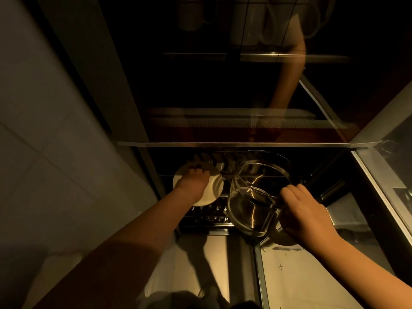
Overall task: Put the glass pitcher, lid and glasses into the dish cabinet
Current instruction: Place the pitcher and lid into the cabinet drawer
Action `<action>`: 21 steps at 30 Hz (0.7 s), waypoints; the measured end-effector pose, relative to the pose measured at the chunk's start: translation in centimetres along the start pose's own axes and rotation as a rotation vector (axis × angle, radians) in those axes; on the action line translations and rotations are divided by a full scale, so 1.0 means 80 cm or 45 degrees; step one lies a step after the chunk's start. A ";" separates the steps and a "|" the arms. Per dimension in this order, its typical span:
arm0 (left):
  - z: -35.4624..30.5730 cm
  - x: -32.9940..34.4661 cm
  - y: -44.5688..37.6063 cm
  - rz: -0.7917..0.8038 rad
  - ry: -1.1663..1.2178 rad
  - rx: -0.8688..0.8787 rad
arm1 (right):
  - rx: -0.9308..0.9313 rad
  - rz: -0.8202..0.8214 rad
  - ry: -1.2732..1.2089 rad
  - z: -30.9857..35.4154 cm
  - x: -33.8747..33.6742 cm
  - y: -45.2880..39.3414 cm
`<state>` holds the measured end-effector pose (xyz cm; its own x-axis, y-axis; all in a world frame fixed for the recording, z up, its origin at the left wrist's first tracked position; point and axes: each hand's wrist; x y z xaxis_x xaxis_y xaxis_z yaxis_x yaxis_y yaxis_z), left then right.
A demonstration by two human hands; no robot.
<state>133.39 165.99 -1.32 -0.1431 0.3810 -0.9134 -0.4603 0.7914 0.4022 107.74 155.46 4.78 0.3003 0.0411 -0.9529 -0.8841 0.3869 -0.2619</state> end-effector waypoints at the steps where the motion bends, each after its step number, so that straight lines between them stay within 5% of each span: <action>1: 0.000 0.001 -0.004 0.020 0.025 -0.006 | 0.006 0.005 0.004 -0.001 0.000 0.000; 13: -0.001 -0.004 -0.029 0.093 0.313 -0.146 | 0.027 0.007 -0.016 0.002 0.004 -0.003; 21: -0.002 -0.004 -0.008 -0.055 0.137 0.004 | 0.044 -0.025 -0.039 0.003 0.001 -0.003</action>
<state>133.57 165.31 -1.30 -0.2168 0.2932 -0.9312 -0.4654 0.8074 0.3626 108.06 155.59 4.81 0.3289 0.0616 -0.9424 -0.8653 0.4194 -0.2746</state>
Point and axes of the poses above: each hand's wrist, its own y-axis away from the middle knuckle, its own x-axis out of the palm, z = x × y, and after that the axes turned 2 degrees about -y, right-handed
